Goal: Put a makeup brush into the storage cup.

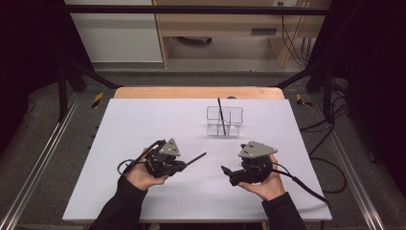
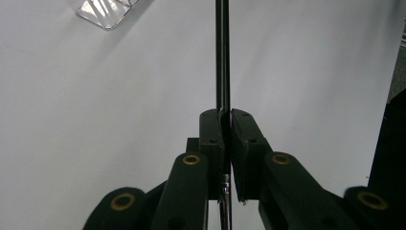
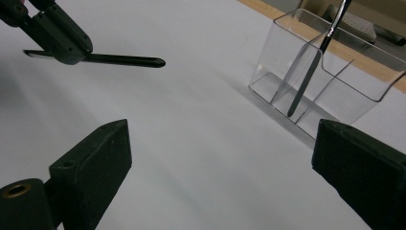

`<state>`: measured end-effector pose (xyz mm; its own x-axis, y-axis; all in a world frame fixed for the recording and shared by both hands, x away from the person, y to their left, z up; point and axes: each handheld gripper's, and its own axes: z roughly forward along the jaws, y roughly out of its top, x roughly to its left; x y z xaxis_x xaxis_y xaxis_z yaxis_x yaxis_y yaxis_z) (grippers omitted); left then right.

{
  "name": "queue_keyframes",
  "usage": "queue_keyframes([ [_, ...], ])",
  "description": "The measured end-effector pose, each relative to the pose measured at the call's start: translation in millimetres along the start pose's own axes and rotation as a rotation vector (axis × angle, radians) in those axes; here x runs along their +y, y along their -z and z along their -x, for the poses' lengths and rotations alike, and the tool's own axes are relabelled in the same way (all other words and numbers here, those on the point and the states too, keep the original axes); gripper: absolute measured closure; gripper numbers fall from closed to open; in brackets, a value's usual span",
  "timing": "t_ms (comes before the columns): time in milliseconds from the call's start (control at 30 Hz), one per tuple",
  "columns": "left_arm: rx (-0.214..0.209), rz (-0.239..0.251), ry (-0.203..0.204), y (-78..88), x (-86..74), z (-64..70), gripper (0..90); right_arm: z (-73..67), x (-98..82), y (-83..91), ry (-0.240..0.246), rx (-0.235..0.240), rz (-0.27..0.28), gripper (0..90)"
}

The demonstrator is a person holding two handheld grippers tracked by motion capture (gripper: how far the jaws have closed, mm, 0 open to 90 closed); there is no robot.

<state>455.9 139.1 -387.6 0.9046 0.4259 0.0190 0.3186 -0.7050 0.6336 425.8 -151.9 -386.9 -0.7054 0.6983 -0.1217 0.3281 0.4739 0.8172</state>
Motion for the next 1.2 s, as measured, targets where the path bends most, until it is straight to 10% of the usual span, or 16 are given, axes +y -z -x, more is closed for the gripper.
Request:
queue_keyframes([
  [1200, -0.094, -0.005, -0.092, -6.3, 25.2, 8.5, 83.4, -32.0, 33.1, -14.6, 0.353, -0.005, -0.195, 11.4],
])
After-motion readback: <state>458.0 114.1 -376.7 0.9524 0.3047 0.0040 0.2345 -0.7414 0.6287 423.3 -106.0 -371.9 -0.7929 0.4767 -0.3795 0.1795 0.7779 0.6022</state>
